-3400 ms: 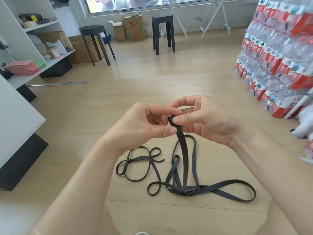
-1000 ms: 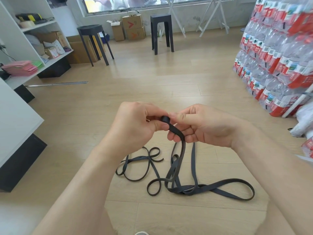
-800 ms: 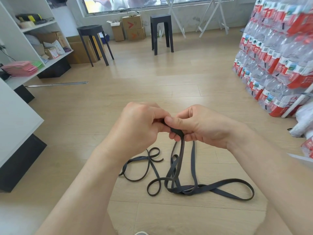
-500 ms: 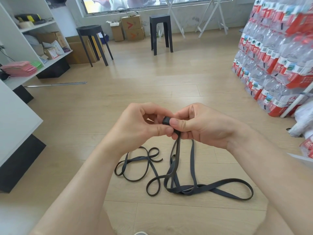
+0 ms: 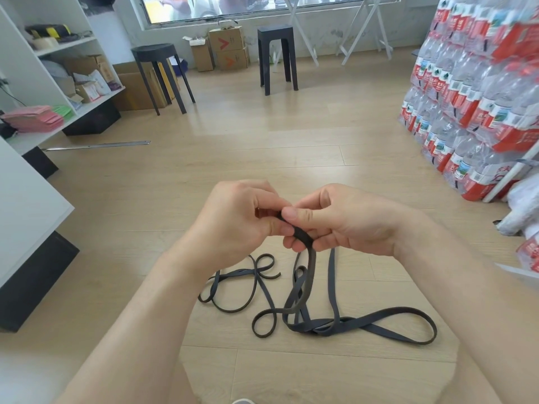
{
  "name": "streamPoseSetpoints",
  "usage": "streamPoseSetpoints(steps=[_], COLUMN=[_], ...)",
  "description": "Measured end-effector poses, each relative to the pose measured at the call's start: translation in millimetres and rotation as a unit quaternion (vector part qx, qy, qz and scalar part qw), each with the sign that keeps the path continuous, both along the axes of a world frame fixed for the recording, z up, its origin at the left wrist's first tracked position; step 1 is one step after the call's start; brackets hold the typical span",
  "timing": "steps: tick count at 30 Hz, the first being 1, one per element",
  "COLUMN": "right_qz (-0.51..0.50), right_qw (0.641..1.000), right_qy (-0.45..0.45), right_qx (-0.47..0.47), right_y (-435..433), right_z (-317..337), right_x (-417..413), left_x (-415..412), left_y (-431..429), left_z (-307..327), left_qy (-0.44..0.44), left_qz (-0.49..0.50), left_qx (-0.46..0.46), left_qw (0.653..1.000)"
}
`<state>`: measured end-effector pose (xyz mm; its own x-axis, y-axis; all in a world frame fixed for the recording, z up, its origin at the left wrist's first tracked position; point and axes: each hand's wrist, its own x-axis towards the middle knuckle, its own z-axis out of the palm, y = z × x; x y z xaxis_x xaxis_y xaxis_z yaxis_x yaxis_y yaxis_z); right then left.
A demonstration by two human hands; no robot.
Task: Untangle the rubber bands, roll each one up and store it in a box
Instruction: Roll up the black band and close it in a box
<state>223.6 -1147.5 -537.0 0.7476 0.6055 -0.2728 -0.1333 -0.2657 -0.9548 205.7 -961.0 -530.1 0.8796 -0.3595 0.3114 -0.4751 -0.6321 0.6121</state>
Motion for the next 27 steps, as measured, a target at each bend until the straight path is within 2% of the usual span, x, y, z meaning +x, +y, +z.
streamPoseSetpoints(steps=[6,11,13,16,19,22,24,27], right_qz=[-0.04,-0.064,-0.069,-0.063,-0.052,-0.029,-0.013,0.003], right_qw=[0.999,0.998,0.997,0.996,0.993,0.989,0.989,0.993], right_qy=[-0.005,-0.001,0.003,0.021,0.039,0.052,0.058,0.065], right_qx=[-0.003,0.004,0.021,0.055,0.101,0.134,0.138,0.103], right_y=[3.9,3.3,2.5,0.1,-2.4,-2.0,-0.8,-1.0], right_z=[-2.5,-5.9,-7.8,-9.4,-10.2,-9.5,-7.6,-2.6], right_x=[-0.6,0.5,1.7,3.0,5.1,4.8,3.3,1.6], left_x=[1.9,2.2,1.6,1.0,1.2,0.7,0.7,3.9], left_y=[-1.7,-4.2,-5.8,-4.4,-0.1,0.9,0.9,3.0], left_z=[0.1,-1.3,-1.0,-0.4,0.3,0.0,0.3,-2.6], left_qy=[-0.041,-0.044,-0.02,0.065,0.15,0.173,0.158,0.116], left_qz=[0.022,0.03,0.036,0.021,-0.038,-0.061,-0.051,-0.014], left_qx=[0.067,0.076,0.047,-0.059,-0.153,-0.218,-0.231,-0.165], left_qw=[0.997,0.996,0.998,0.996,0.976,0.958,0.959,0.979])
